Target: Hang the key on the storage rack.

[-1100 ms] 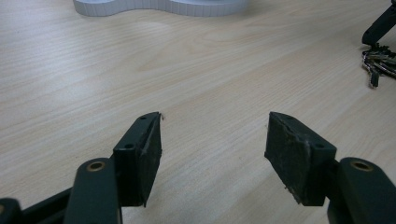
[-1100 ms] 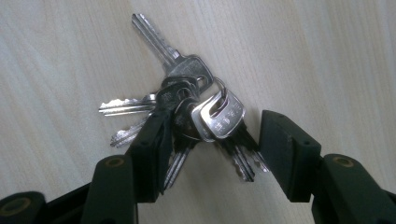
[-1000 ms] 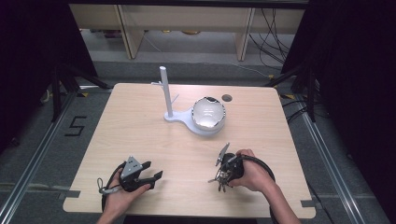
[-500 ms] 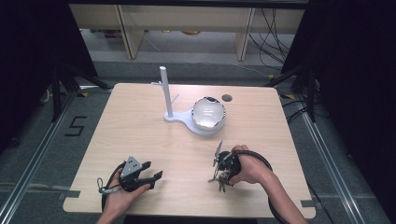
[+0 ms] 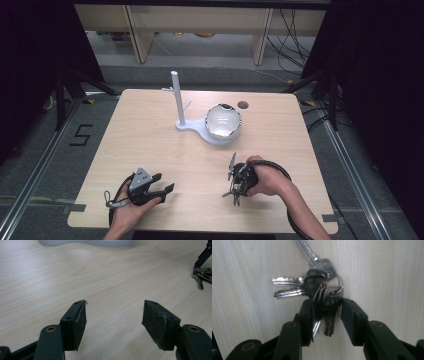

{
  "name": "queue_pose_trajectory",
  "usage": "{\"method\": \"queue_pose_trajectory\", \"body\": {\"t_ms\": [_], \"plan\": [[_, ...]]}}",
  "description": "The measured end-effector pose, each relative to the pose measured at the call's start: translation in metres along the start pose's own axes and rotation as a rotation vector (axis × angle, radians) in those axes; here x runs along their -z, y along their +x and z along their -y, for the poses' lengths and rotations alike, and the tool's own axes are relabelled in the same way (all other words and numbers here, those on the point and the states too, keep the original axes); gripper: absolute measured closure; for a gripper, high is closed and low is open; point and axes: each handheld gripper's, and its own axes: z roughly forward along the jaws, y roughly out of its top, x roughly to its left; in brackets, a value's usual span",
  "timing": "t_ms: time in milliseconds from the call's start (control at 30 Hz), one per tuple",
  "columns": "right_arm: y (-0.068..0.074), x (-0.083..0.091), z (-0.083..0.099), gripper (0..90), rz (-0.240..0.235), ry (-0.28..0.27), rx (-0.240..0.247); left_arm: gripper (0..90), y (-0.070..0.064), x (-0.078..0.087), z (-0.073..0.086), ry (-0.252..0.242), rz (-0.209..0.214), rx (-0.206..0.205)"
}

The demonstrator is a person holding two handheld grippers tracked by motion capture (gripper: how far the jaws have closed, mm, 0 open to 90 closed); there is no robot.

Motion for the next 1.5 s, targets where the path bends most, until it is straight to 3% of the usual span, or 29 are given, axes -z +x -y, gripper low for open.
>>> {"method": "queue_pose_trajectory", "body": {"t_ms": [33, 100, 133, 167, 200, 233, 367, 467, 533, 567, 700, 733, 867, 967, 1067, 1133, 1300, 1333, 1500], "plan": [[0.002, 0.001, 0.0, 65.0, -0.004, 0.008, -0.024, 35.1, 0.0, 0.0, 0.0, 0.002, 0.004, 0.0], [0.002, 0.0, 0.0, 67.0, 0.013, -0.015, 0.013, 35.1, 0.0, 0.0, 0.0, 0.0, 0.003, 0.001], [0.003, 0.001, 0.0, 76.0, 0.016, 0.001, 0.013, 35.1, 0.0, 0.0, 0.0, 0.002, 0.006, 0.001], [0.005, 0.002, -0.001, 76.8, 0.015, 0.011, -0.009, 35.1, 0.0, 0.0, 0.0, 0.001, 0.005, 0.001], [0.004, 0.001, -0.001, 76.6, 0.014, 0.0, 0.001, 35.1, 0.0, 0.0, 0.0, 0.002, 0.006, 0.002], [0.005, 0.002, -0.001, 76.4, 0.013, 0.013, -0.033, 35.1, 0.0, 0.0, 0.0, 0.002, 0.006, 0.002], [0.003, 0.001, -0.003, 79.3, 0.016, -0.004, -0.002, 35.0, 0.0, 0.0, 0.0, 0.003, 0.005, 0.003], [0.004, 0.0, -0.003, 81.9, 0.012, 0.002, -0.015, 35.0, 0.0, 0.0, 0.0, 0.004, 0.001, 0.001], [0.001, -0.001, -0.005, 84.8, 0.017, -0.01, 0.018, 34.9, 0.0, 0.0, 0.0, 0.001, 0.003, 0.008], [0.003, 0.0, -0.004, 85.7, 0.009, -0.002, -0.032, 35.0, 0.0, 0.0, 0.0, 0.002, 0.003, 0.009], [0.003, 0.0, -0.005, 85.8, 0.009, 0.006, -0.042, 34.9, 0.0, 0.0, 0.0, 0.002, 0.004, 0.01], [0.001, 0.0, -0.005, 85.8, 0.009, 0.001, -0.019, 34.9, 0.0, 0.0, 0.0, 0.002, 0.004, 0.01], [0.005, 0.002, -0.006, 86.4, 0.005, 0.014, -0.079, 34.9, -0.001, 0.001, 0.0, 0.004, 0.002, 0.011], [0.002, 0.0, -0.004, 87.0, -0.013, -0.008, -0.067, 34.9, 0.0, 0.001, 0.0, 0.006, 0.007, 0.009], [0.003, 0.002, -0.003, 87.1, -0.027, -0.005, -0.097, 34.9, 0.0, 0.001, 0.001, 0.007, 0.008, 0.008], [0.002, 0.004, -0.003, 87.1, -0.034, -0.014, -0.082, 34.8, -0.001, 0.0, 0.001, 0.001, 0.008, 0.014], [0.001, 0.014, -0.003, 87.2, -0.049, -0.006, -0.13, 34.8, 0.0, 0.001, 0.001, 0.005, 0.009, 0.008], [0.0, 0.016, -0.003, 87.2, -0.049, -0.004, -0.11, 34.8, 0.0, 0.001, 0.001, 0.005, 0.009, 0.007], [0.0, 0.035, -0.005, 87.2, -0.055, 0.017, -0.139, 34.8, -0.001, 0.001, 0.001, 0.0, 0.011, -0.002]]}}
